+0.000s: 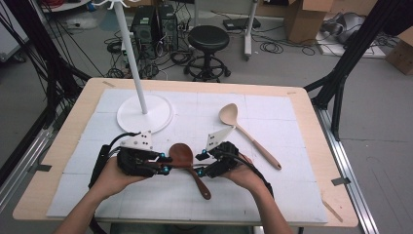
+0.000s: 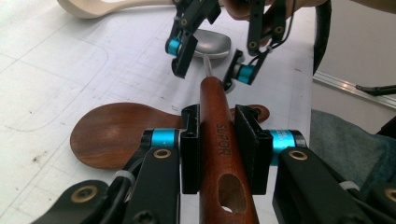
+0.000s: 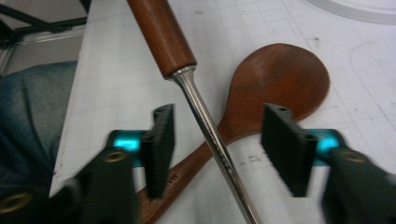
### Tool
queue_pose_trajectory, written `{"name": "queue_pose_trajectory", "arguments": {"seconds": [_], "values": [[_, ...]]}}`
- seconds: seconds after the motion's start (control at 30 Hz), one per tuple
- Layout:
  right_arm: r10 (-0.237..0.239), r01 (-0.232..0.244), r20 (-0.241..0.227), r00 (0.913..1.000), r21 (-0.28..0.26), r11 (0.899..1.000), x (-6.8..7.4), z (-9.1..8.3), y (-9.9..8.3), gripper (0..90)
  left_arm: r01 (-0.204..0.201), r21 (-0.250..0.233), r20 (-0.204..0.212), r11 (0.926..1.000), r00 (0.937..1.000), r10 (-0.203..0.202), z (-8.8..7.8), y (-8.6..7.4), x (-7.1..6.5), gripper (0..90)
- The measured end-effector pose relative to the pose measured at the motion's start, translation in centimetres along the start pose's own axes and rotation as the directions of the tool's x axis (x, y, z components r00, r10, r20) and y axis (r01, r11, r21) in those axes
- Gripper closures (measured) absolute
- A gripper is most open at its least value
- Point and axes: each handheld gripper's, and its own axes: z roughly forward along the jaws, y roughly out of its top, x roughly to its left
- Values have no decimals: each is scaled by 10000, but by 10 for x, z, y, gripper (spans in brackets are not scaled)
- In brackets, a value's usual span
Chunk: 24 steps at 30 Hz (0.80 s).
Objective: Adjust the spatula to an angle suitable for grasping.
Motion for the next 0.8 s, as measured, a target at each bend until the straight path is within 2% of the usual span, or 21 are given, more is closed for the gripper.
{"name": "queue_pose_trajectory", "arguments": {"seconds": [0.13, 0.2, 0.43, 0.53, 0.67, 0.8], "values": [[-14, 11, -383, 9993, -82, 10000, -2, 0, 1, 672, -10, -27, 32, 10000, 10000, 10, 0, 1, 0, 726], [-250, 246, -616, 9978, -70, 9997, -2, 0, 2, 743, -36, 5, 69, 10000, 10000, 36, -1, 1, 1, 726], [-543, 529, -692, 9961, -225, 9983, -1, -1, 3, 769, 194, -240, 219, 9995, 9996, -188, -4, 1, 4, 723], [-679, 660, -711, 9952, -285, 9974, 1, -2, 4, 788, 301, -430, 56, 9986, 9995, -299, -6, 1, 5, 699], [-770, 753, -779, 9940, -249, 9968, 3, -3, 5, 814, 642, -672, -46, 9957, 9979, -647, -11, 0, 8, 591], [-739, 719, -697, 9948, -307, 9969, 4, -6, 5, 826, 1044, -1147, -5, 9879, 9945, -1052, -17, 0, 11, 497]]}}
